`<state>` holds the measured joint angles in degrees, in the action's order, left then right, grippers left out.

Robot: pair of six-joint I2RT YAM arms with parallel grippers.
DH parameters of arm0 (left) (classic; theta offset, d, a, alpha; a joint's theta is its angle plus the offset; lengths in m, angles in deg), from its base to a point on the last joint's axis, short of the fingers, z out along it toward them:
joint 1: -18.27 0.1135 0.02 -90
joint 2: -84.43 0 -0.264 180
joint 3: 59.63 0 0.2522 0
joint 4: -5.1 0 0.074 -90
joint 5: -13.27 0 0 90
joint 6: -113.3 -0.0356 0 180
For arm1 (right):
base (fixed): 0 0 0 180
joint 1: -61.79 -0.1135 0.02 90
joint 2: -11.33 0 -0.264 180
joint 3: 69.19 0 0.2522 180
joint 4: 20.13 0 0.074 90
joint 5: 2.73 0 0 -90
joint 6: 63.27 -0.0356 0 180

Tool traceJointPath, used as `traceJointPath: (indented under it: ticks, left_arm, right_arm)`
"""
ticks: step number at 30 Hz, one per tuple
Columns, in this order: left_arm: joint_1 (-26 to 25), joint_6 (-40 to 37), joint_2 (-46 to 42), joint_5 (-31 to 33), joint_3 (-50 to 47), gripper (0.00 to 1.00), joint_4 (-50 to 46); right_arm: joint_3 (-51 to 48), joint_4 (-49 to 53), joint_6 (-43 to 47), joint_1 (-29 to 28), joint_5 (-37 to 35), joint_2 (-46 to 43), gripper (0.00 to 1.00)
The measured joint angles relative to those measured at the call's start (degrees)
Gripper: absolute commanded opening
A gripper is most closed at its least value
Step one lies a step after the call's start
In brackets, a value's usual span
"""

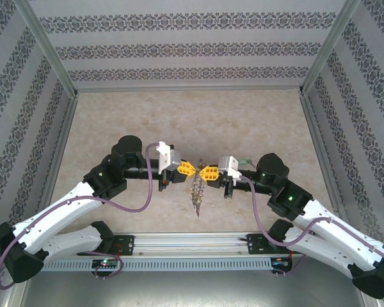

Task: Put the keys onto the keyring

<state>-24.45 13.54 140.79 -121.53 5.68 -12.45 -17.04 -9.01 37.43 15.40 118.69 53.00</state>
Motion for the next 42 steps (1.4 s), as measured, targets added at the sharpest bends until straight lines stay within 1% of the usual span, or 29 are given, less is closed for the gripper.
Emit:
traceJointPath:
  ticks: [9,13,19,35,42]
  left_arm:
    - [0.5,0.0,-1.0,0.2,-0.2,0.0,0.0]
    - [0.5,0.0,-1.4,0.5,-0.4,0.0,0.0]
    - [0.5,0.0,-1.5,0.5,-0.4,0.0,0.0]
    - [0.5,-0.1,-1.5,1.6,-0.4,0.0,0.0]
    - [0.5,-0.3,-1.5,2.0,-0.4,0.0,0.0]
  right_arm:
    - [2.3,0.2,0.9,0.0,1.8,2.9,0.16]
    - [2.7,0.2,1.2,0.0,2.8,3.7,0.19]
    - [2.9,0.2,1.2,0.0,3.3,3.9,0.25]
    - [2.8,1.2,1.7,-0.7,0.5,3.1,0.31]
    - [2.8,1.2,1.9,-0.8,-1.2,3.1,0.31]
